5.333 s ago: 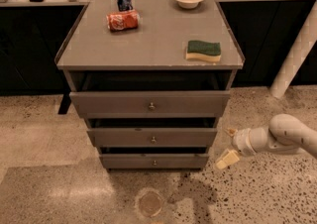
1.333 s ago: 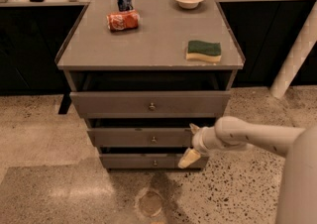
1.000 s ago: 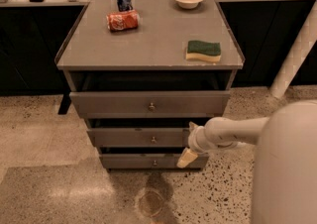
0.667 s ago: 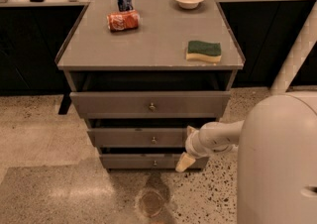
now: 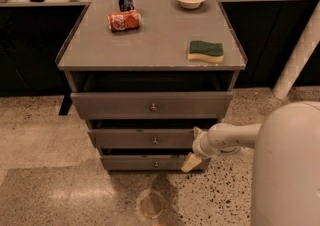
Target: Open middle drawer
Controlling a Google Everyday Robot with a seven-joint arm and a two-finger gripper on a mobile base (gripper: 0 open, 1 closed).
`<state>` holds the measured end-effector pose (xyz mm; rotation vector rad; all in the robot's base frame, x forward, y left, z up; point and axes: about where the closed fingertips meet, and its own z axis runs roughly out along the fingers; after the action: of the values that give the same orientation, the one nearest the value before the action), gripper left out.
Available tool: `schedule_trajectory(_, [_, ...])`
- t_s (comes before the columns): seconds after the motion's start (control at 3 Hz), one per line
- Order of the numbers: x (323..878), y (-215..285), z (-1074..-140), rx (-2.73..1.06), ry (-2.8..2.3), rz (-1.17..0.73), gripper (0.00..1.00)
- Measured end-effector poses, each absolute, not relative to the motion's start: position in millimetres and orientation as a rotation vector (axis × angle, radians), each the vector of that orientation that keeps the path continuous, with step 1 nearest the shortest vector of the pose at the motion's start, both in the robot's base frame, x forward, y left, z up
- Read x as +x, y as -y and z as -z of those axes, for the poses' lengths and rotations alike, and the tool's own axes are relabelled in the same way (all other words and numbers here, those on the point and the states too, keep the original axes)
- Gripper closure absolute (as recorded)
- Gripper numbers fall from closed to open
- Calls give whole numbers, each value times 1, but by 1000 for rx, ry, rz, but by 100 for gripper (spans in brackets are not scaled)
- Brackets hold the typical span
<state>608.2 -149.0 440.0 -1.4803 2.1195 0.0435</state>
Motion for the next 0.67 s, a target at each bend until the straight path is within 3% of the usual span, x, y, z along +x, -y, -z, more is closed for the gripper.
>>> schedule_trajectory(0.33, [618, 159, -418, -1425, -2071, -147, 0])
schedule_trajectory(0.67, [640, 190, -434, -1328, -2046, -109, 0])
